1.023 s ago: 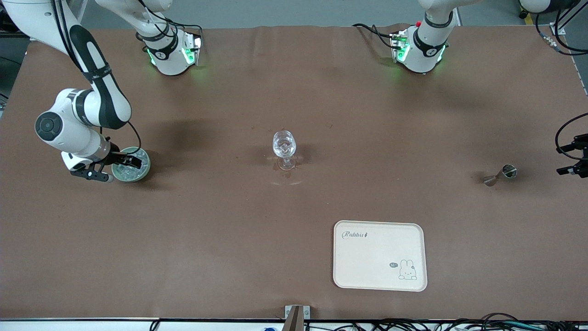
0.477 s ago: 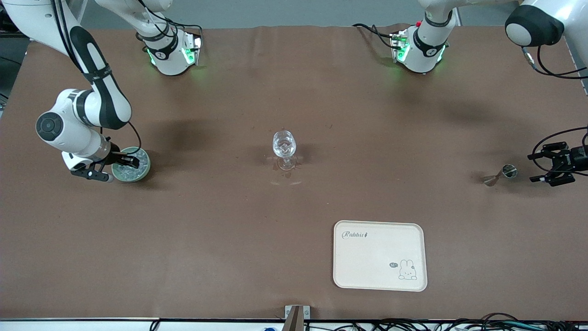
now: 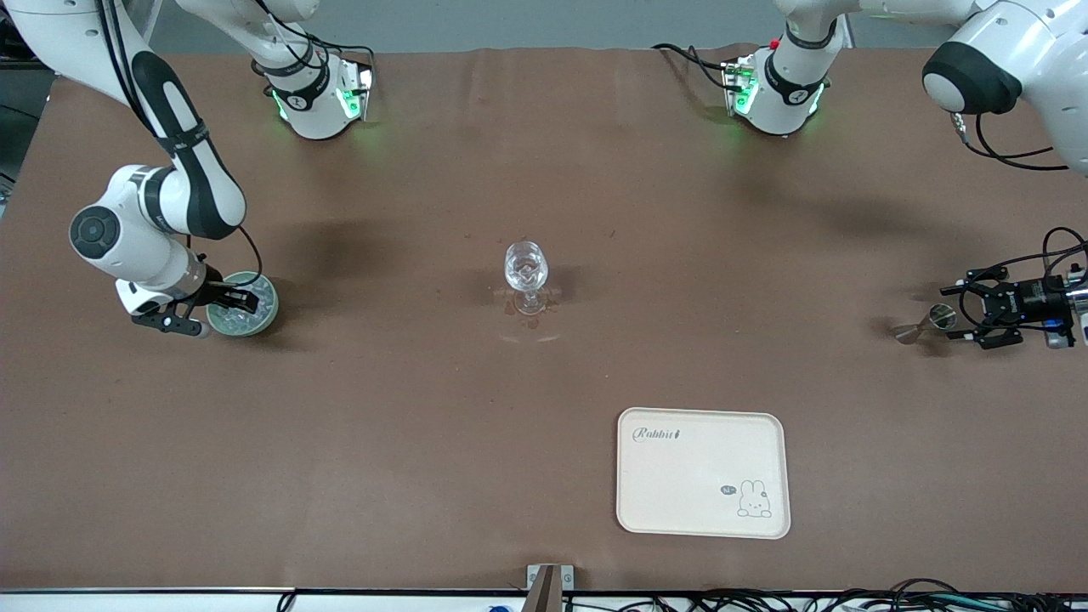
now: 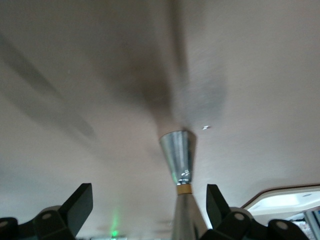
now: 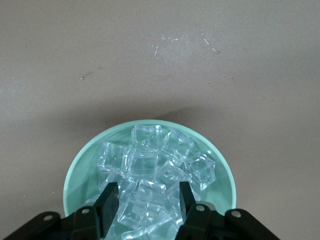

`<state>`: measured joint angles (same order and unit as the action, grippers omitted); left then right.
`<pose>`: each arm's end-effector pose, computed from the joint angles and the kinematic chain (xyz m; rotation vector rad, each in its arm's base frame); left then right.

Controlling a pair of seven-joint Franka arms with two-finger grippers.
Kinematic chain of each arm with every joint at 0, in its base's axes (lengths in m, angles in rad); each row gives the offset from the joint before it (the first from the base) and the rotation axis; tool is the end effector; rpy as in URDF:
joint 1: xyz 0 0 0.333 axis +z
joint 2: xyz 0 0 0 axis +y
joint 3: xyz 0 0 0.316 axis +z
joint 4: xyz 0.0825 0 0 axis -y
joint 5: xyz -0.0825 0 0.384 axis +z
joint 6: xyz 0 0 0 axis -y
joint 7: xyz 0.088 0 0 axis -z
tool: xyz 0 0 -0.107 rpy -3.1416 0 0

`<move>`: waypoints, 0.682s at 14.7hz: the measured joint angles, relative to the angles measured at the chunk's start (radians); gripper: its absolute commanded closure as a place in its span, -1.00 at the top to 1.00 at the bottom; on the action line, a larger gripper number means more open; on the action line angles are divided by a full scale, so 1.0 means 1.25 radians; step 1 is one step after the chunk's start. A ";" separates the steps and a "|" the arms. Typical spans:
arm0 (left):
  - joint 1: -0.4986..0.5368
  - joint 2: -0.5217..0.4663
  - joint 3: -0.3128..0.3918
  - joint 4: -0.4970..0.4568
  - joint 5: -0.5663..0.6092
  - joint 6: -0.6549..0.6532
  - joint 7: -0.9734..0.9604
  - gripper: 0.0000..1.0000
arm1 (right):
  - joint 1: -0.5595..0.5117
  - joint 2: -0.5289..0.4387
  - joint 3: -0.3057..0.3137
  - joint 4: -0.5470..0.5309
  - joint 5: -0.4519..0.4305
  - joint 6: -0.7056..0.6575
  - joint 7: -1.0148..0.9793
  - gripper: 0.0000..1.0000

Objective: Pour wine and add ice with both arms
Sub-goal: 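Grasp the metal jigger with the left gripper while the right gripper grips ice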

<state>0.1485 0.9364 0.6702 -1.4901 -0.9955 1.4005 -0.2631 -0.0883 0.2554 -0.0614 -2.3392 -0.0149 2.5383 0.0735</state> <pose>0.5384 0.3348 0.1655 1.8916 1.5260 -0.7849 0.5059 -0.0769 0.2213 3.1018 -0.3255 -0.0886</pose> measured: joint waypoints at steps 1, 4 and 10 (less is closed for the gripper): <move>0.004 0.015 0.001 0.007 -0.015 -0.018 -0.004 1.00 | 0.000 0.000 0.000 0.000 0.000 -0.001 0.000 0.07; 0.022 0.055 0.002 0.035 -0.076 -0.056 -0.048 1.00 | 0.000 0.000 -0.004 0.001 0.000 -0.005 0.000 -0.07; 0.034 0.099 0.003 0.055 -0.171 -0.107 -0.119 1.00 | 0.000 0.001 -0.008 0.001 0.000 -0.013 0.000 -0.56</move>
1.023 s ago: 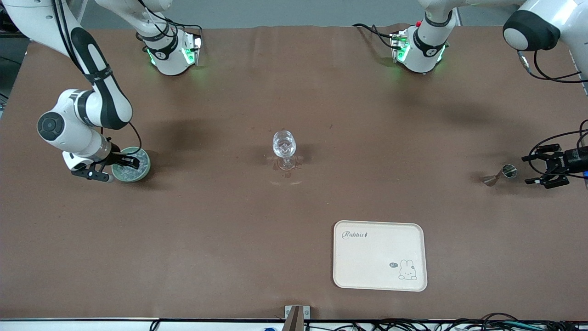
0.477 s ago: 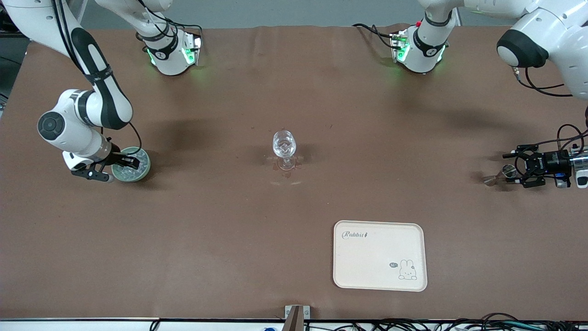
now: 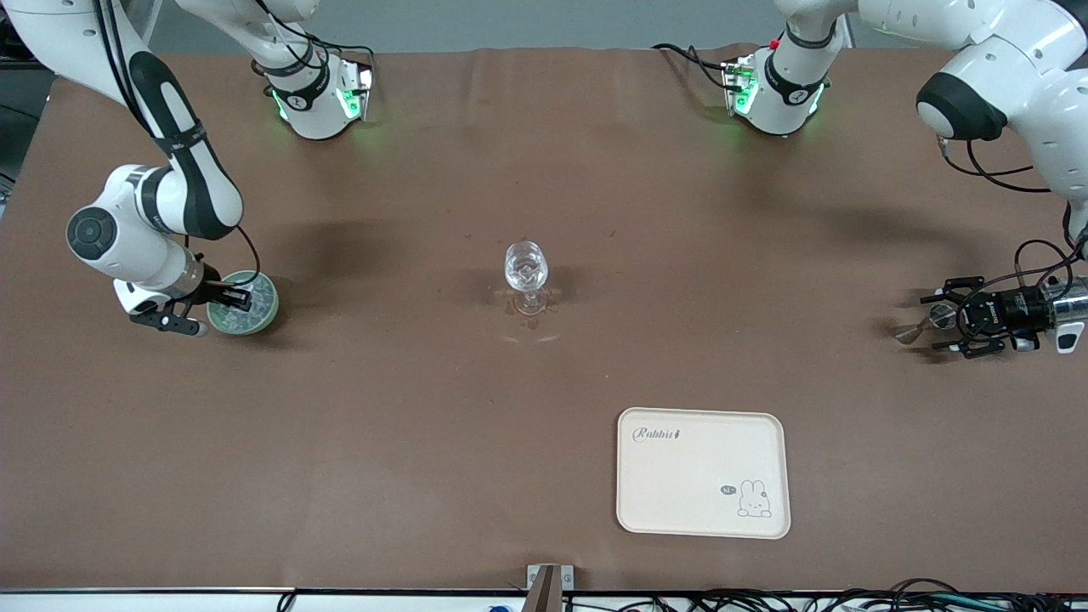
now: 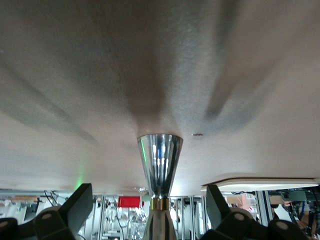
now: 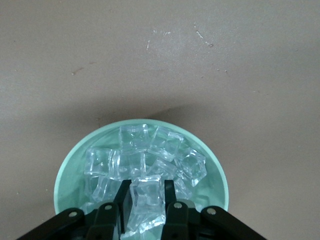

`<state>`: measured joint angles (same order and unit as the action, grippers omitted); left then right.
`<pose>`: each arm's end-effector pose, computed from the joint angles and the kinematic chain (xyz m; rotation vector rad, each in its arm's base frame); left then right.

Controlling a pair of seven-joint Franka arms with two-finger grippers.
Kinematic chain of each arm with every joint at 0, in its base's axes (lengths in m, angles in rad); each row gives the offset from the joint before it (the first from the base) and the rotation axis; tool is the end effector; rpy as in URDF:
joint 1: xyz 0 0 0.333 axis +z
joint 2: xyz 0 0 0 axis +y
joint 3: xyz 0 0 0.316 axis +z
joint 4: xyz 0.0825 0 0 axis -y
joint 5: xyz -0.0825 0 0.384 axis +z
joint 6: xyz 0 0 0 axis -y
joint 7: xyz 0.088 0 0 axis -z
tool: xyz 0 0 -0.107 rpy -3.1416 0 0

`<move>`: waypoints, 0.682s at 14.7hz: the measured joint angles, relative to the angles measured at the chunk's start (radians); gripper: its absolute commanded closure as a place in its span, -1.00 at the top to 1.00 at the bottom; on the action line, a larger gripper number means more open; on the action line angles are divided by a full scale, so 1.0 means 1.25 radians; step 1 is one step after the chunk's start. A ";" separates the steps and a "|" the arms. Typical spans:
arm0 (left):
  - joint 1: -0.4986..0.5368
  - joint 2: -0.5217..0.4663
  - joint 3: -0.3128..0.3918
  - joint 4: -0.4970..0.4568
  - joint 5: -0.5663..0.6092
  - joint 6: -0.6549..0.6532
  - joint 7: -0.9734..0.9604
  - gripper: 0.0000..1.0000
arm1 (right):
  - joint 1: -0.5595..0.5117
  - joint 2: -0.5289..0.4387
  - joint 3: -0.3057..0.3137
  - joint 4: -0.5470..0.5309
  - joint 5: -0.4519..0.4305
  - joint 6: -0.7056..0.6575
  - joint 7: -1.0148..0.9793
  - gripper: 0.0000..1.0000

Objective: Pour wine and add ice with both arms
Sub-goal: 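Grasp the metal jigger with the left gripper while the right gripper grips ice, then lift the ice with the right gripper while the left gripper lifts the jigger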

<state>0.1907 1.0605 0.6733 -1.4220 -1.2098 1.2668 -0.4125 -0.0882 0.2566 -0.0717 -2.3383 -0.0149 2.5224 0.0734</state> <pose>0.5418 0.3316 0.1248 1.5784 1.5859 -0.8996 0.5036 -0.0819 0.2198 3.0975 -0.3408 -0.1138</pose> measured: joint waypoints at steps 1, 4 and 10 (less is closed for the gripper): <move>0.000 0.004 0.000 0.000 -0.004 -0.008 -0.001 0.97 | 0.000 0.000 0.000 0.000 0.000 0.000 0.000 -0.61; 0.000 0.010 0.000 0.002 -0.008 -0.014 -0.011 0.87 | 0.000 0.000 -0.001 0.001 0.000 -0.001 0.000 -0.80; 0.021 0.010 0.000 0.007 -0.028 -0.036 -0.016 0.63 | 0.000 0.000 -0.002 0.087 0.000 -0.168 0.002 -0.94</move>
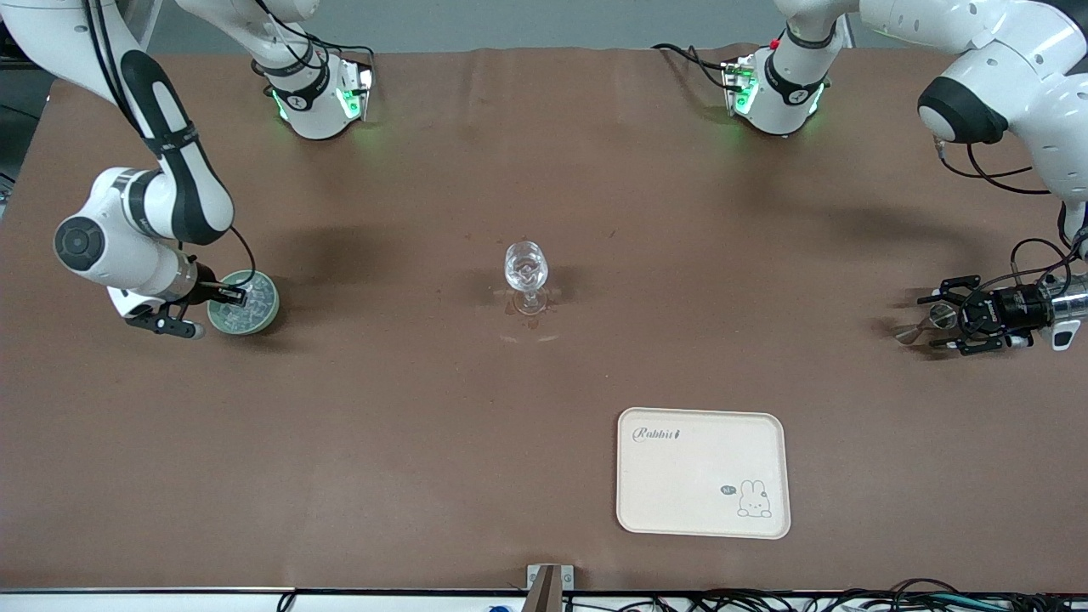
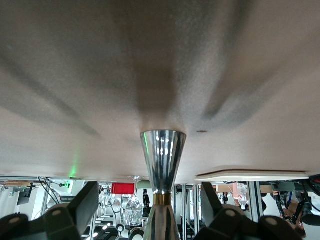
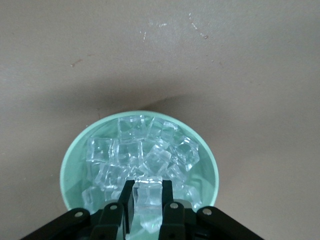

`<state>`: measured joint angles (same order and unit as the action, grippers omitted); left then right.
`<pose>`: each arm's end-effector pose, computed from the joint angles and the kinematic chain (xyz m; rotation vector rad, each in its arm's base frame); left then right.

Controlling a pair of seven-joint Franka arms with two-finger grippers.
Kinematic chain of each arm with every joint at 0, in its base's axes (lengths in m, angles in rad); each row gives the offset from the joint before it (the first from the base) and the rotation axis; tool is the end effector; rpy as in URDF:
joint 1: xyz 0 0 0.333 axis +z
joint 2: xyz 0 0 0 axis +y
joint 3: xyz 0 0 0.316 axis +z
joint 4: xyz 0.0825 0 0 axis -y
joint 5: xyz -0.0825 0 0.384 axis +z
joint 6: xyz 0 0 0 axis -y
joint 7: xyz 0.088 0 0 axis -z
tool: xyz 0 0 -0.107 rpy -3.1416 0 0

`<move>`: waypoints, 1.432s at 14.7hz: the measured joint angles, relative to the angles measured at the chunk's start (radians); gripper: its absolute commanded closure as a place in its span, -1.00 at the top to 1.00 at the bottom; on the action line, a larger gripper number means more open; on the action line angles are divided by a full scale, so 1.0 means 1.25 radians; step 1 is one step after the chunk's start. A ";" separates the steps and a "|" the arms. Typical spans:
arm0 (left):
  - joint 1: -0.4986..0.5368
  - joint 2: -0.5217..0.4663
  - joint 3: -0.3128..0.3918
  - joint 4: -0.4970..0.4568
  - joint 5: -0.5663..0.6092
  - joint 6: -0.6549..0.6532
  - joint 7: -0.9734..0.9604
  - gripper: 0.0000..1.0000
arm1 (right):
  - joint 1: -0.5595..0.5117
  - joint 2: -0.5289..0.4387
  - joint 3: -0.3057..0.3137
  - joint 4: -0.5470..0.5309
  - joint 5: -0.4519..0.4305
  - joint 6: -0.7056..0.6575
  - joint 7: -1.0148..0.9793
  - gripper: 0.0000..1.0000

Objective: Pour wine and add ice with both arms
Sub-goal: 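Lift the ice with the right gripper while the left gripper lifts the jigger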

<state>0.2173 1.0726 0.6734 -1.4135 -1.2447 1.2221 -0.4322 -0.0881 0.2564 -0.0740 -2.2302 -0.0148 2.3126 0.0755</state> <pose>0.5355 0.3391 0.1236 1.5070 1.5773 -0.9203 0.5205 -0.0858 0.2432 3.0885 -0.3503 -0.2719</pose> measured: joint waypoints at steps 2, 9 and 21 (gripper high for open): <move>0.000 0.000 0.000 0.001 -0.005 -0.004 0.000 0.58 | 0.001 -0.001 0.000 0.045 0.000 -0.054 0.000 -0.98; -0.003 0.000 -0.007 0.001 -0.026 -0.007 0.000 0.58 | 0.007 -0.075 0.003 0.166 0.000 -0.144 0.001 -0.99; -0.001 0.001 -0.010 0.002 -0.034 -0.007 0.003 -0.99 | 0.010 -0.158 0.041 0.583 0.000 -0.582 0.043 -0.99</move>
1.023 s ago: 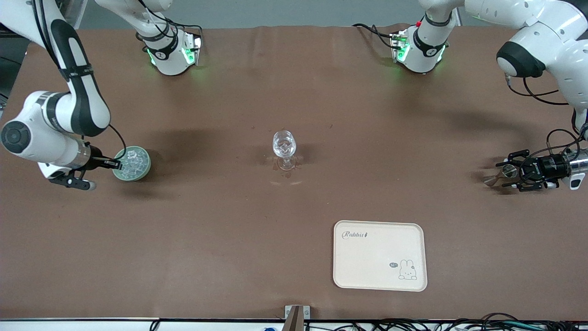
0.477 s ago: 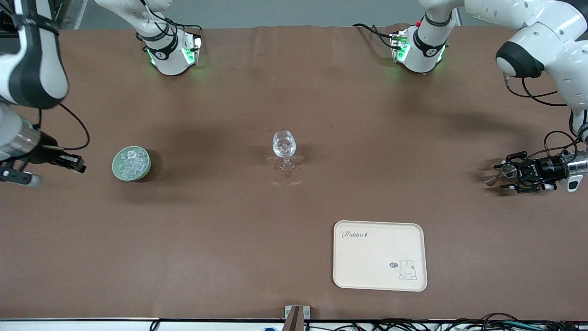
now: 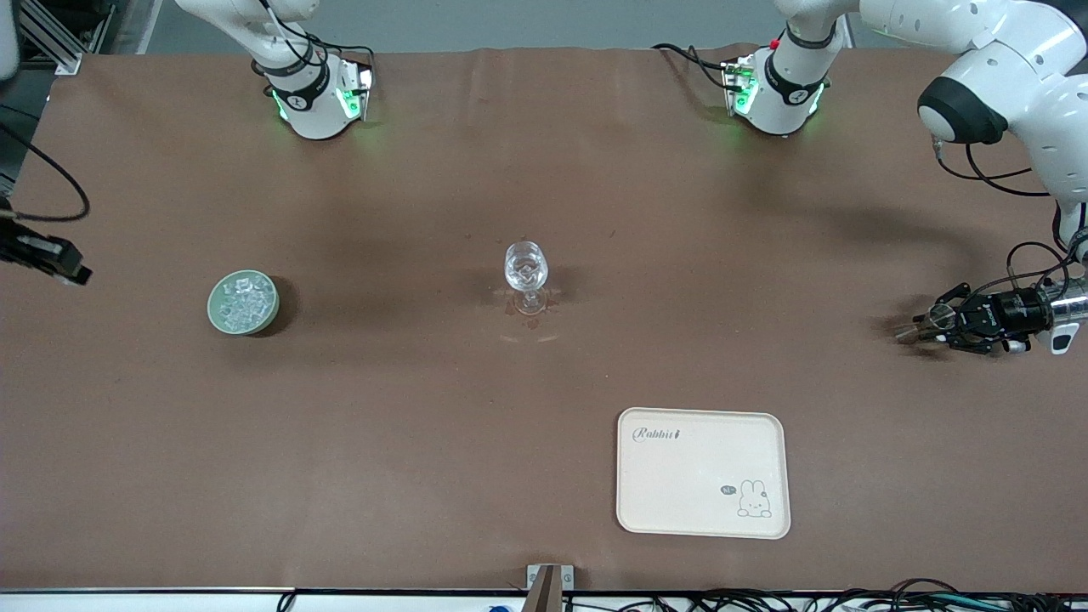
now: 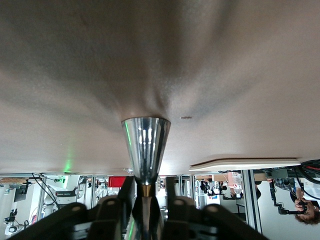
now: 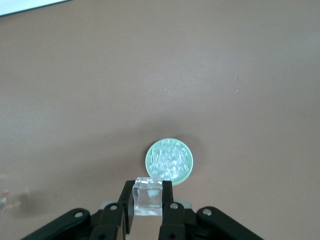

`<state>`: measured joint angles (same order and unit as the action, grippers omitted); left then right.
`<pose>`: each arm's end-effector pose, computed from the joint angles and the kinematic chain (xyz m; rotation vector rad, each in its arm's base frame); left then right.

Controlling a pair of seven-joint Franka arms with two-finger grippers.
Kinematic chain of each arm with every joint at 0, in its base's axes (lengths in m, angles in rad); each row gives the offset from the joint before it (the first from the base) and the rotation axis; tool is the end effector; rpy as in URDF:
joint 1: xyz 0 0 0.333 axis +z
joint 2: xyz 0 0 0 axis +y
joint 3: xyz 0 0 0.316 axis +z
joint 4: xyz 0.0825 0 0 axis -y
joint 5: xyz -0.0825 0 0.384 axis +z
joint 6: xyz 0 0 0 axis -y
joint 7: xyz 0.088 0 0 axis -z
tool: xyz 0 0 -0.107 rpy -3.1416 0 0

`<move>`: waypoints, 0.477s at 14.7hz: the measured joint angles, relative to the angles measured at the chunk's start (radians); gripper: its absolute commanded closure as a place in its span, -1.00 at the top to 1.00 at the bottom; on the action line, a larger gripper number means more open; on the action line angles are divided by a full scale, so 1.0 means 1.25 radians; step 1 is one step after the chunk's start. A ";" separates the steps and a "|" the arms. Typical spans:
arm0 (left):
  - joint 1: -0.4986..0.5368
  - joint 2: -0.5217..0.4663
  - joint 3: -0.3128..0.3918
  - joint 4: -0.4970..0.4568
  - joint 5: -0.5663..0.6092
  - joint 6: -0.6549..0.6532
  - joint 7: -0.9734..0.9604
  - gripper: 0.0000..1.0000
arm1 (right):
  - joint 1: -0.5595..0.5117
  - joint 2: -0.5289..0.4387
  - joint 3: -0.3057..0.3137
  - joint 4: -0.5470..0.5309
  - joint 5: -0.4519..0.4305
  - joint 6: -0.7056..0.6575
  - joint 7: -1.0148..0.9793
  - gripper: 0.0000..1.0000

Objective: Pour wine and add ice with both arms
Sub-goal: 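Lift the ice with the right gripper while the left gripper lifts the jigger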

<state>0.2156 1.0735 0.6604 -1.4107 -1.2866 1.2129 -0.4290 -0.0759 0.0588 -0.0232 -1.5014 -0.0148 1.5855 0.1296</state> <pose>0.5441 0.3306 0.1240 1.4820 1.5366 -0.9054 0.5718 -0.0580 0.6255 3.1052 -0.3565 0.0399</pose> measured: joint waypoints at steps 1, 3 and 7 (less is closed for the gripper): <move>0.001 0.000 0.000 0.001 0.000 0.000 0.000 -0.99 | 0.000 -0.002 0.000 0.026 0.000 -0.035 0.000 -0.99; 0.006 -0.002 0.001 0.006 0.000 -0.003 0.000 -0.99 | 0.001 -0.009 0.001 0.058 0.000 -0.075 -0.001 -0.99; 0.003 -0.033 0.001 0.018 -0.001 -0.070 -0.017 -0.99 | 0.003 -0.016 0.003 0.064 0.000 -0.079 -0.001 -0.99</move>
<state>0.2192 1.0317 0.6617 -1.3881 -1.2875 1.1254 -0.4506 -0.0726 0.0383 -0.0198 -1.4220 -0.0145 1.4870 0.1280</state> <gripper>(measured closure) 0.784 0.744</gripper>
